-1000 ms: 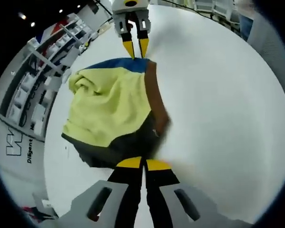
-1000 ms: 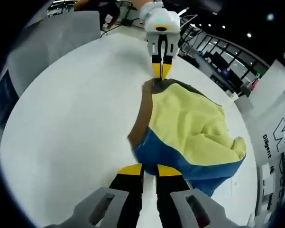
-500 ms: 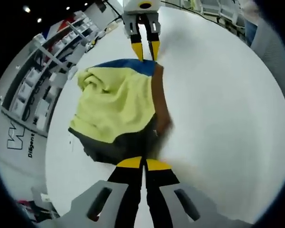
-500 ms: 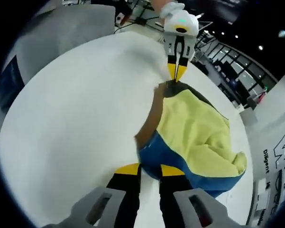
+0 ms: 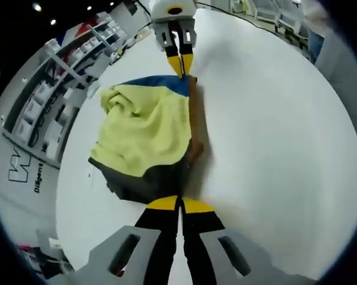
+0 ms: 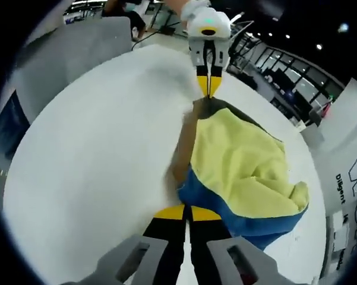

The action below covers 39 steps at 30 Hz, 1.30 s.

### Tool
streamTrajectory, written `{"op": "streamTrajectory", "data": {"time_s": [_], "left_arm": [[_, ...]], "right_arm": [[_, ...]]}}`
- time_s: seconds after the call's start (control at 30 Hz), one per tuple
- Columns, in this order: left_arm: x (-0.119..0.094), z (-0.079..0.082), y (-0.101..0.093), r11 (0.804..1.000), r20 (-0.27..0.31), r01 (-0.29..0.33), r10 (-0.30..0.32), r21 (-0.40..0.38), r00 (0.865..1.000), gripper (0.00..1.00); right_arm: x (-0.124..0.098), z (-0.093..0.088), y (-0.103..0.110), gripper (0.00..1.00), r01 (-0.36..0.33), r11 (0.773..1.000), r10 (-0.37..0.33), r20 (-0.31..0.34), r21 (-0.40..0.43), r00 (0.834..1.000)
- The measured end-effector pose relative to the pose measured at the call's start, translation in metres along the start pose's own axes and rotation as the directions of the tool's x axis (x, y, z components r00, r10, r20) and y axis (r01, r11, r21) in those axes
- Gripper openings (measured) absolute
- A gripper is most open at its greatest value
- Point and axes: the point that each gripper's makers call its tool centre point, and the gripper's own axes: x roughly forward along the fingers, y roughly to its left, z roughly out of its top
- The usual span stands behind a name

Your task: Fold the garment on the visible template until the final outline fits inside the template.

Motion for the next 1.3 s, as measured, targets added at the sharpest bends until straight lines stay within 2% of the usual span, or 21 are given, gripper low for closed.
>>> {"op": "streamTrajectory", "data": {"time_s": [0.07,0.13,0.2,0.23,0.3,0.37,0.43,0.47,0.6,0.63,0.73,0.8,0.83,0.93,0.97,1.07,1.13,1.2,1.23,1.3], "left_arm": [[-0.005,0.005,-0.001,1.0,0.012,0.009,-0.009,-0.015,1.0,0.0],[-0.011,0.011,-0.003,0.999,0.027,0.02,-0.019,-0.033,0.999,0.0],[-0.018,0.017,-0.007,0.998,0.049,0.042,-0.039,-0.054,0.998,0.0],[-0.022,0.02,-0.009,0.997,0.057,0.047,-0.043,-0.061,0.997,0.0],[-0.028,0.023,-0.013,0.995,0.07,0.061,-0.056,-0.073,0.996,0.0],[-0.038,0.031,-0.02,0.99,0.095,0.091,-0.081,-0.108,0.992,0.0],[-0.047,0.036,-0.03,0.983,0.117,0.126,-0.11,-0.135,0.987,0.0],[-0.051,0.037,-0.031,0.984,0.119,0.123,-0.108,-0.129,0.987,0.0],[-0.072,0.049,-0.048,0.969,0.16,0.178,-0.151,-0.172,0.976,0.0],[-0.076,0.051,-0.052,0.966,0.165,0.19,-0.161,-0.177,0.973,0.0],[-0.091,0.06,-0.07,0.947,0.199,0.249,-0.209,-0.203,0.957,0.0],[-0.102,0.065,-0.083,0.927,0.219,0.302,-0.254,-0.222,0.942,0.0],[-0.109,0.069,-0.092,0.917,0.221,0.336,-0.289,-0.217,0.931,0.0],[-0.124,0.082,-0.102,0.893,0.256,0.392,-0.334,-0.221,0.907,0.0],[-0.127,0.085,-0.101,0.893,0.258,0.394,-0.336,-0.219,0.906,0.0],[-0.14,0.096,-0.096,0.877,0.291,0.416,-0.344,-0.24,0.893,0.0],[-0.145,0.101,-0.087,0.876,0.31,0.415,-0.334,-0.248,0.89,0.0],[-0.148,0.106,-0.071,0.881,0.337,0.392,-0.296,-0.266,0.894,0.0],[-0.147,0.106,-0.06,0.891,0.343,0.363,-0.262,-0.272,0.902,0.0],[-0.148,0.108,-0.047,0.894,0.355,0.344,-0.235,-0.287,0.905,0.0]], "right_arm": [[-0.01,0.002,-0.002,0.0,0.001,1.0,-0.001,0.008,0.008,1.0],[-0.02,0.01,0.002,0.0,-0.024,0.996,0.019,0.05,0.084,0.999],[-0.033,0.015,0.002,0.0,-0.028,0.997,0.024,0.052,0.076,0.998],[-0.036,0.018,0.006,0.0,-0.051,0.993,0.044,0.07,0.103,0.997],[-0.046,0.023,0.011,0.0,-0.073,0.992,0.065,0.078,0.102,0.995],[-0.055,0.033,0.023,0.0,-0.135,0.98,0.118,0.119,0.149,0.986],[-0.065,0.04,0.033,0.0,-0.168,0.974,0.15,0.128,0.149,0.98],[-0.069,0.046,0.04,0.0,-0.2,0.966,0.177,0.146,0.163,0.973],[-0.085,0.061,0.058,0.0,-0.249,0.954,0.22,0.17,0.17,0.961],[-0.091,0.067,0.065,0.0,-0.275,0.944,0.242,0.186,0.181,0.952],[-0.102,0.077,0.08,0.0,-0.321,0.928,0.281,0.209,0.192,0.937],[-0.111,0.086,0.09,0.0,-0.36,0.908,0.309,0.237,0.215,0.921],[-0.118,0.093,0.099,0.0,-0.402,0.885,0.34,0.264,0.234,0.902],[-0.13,0.101,0.109,0.0,-0.444,0.86,0.37,0.292,0.25,0.882],[-0.134,0.104,0.111,0.0,-0.457,0.853,0.379,0.301,0.254,0.875],[-0.15,0.118,0.116,0.0,-0.52,0.805,0.408,0.369,0.285,0.835],[-0.156,0.121,0.107,0.0,-0.516,0.798,0.382,0.402,0.311,0.832],[-0.161,0.121,0.093,0.0,-0.502,0.803,0.354,0.42,0.321,0.835],[-0.162,0.122,0.085,0.0,-0.488,0.805,0.327,0.433,0.337,0.84],[-0.163,0.122,0.064,0.0,-0.439,0.825,0.262,0.448,0.355,0.855]]}}
